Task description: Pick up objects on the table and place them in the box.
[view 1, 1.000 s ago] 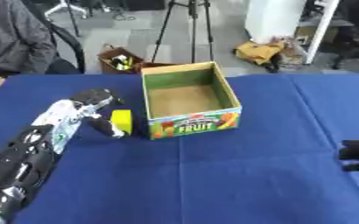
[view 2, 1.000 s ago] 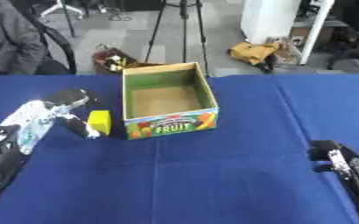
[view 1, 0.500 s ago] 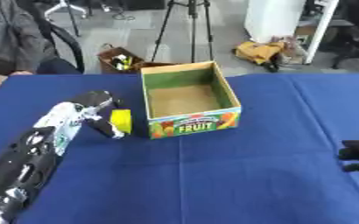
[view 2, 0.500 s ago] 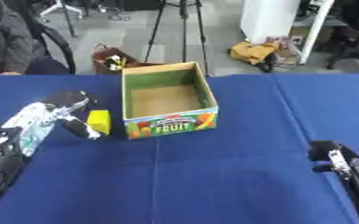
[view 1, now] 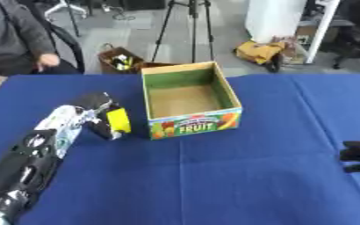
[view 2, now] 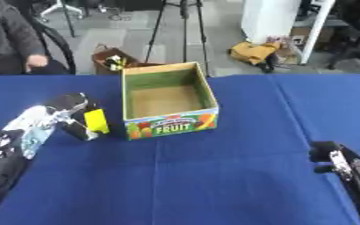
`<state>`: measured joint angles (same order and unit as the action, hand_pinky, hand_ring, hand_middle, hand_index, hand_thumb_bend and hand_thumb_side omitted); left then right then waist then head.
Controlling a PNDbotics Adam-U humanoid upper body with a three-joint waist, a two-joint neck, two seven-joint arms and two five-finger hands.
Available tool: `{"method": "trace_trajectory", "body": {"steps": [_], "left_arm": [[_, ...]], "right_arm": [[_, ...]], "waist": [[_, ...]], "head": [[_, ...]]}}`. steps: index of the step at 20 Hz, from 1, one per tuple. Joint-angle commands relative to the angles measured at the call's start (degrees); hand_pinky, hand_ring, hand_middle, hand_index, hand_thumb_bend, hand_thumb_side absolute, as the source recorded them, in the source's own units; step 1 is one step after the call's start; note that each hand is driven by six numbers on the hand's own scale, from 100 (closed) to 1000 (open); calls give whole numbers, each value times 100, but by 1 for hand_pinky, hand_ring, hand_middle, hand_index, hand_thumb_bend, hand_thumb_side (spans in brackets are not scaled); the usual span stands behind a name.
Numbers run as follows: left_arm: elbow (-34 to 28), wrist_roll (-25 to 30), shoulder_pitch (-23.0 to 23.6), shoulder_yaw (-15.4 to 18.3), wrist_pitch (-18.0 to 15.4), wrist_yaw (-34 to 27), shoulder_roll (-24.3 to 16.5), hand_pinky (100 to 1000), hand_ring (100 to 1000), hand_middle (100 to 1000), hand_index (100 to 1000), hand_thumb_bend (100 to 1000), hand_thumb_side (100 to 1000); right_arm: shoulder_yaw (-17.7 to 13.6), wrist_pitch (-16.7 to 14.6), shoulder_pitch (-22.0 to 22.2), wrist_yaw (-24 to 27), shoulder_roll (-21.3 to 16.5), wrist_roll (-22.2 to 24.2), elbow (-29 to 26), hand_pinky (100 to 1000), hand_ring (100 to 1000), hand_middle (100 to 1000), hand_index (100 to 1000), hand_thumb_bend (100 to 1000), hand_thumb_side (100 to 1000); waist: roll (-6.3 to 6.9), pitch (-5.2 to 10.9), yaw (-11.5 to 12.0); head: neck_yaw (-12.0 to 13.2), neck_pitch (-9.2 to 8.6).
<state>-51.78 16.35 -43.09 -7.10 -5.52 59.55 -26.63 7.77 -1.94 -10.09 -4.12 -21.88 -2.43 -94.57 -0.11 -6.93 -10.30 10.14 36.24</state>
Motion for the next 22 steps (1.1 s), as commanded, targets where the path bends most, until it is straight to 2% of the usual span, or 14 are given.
{"method": "trace_trajectory", "body": {"steps": [1, 5, 14, 18, 22], "left_arm": [[-76, -199, -59, 99, 73, -44, -123, 334, 322, 296, 527, 334, 266], [-422, -317, -63, 167, 123, -239, -184, 329, 315, 284, 511, 323, 279], [-1803, -372, -189, 241, 340, -895, -327, 329, 318, 285, 505, 314, 276], [-1769, -406, -432, 140, 375, -1011, -138, 340, 327, 293, 512, 329, 292], [-1261, -526, -693, 46, 376, -776, 93, 356, 340, 304, 524, 335, 308]], "right_arm": [[-50, -14, -44, 9, -76, 4, -52, 618, 708, 636, 783, 100, 990], [-53, -15, -43, 9, -74, 2, -52, 618, 708, 636, 784, 100, 990], [-52, -16, -39, 11, -81, 4, -50, 618, 708, 636, 784, 100, 989], [-38, -20, -53, 18, -75, 20, -51, 618, 708, 636, 784, 100, 989], [-27, -20, -59, 22, -70, 32, -54, 618, 708, 636, 784, 100, 989]], "waist": [[-11, 62, 0], [-13, 61, 11], [-16, 74, 22], [-28, 81, -10], [-43, 65, -68]], "head": [[2, 23], [-4, 28], [2, 28], [32, 12], [67, -2]]}}
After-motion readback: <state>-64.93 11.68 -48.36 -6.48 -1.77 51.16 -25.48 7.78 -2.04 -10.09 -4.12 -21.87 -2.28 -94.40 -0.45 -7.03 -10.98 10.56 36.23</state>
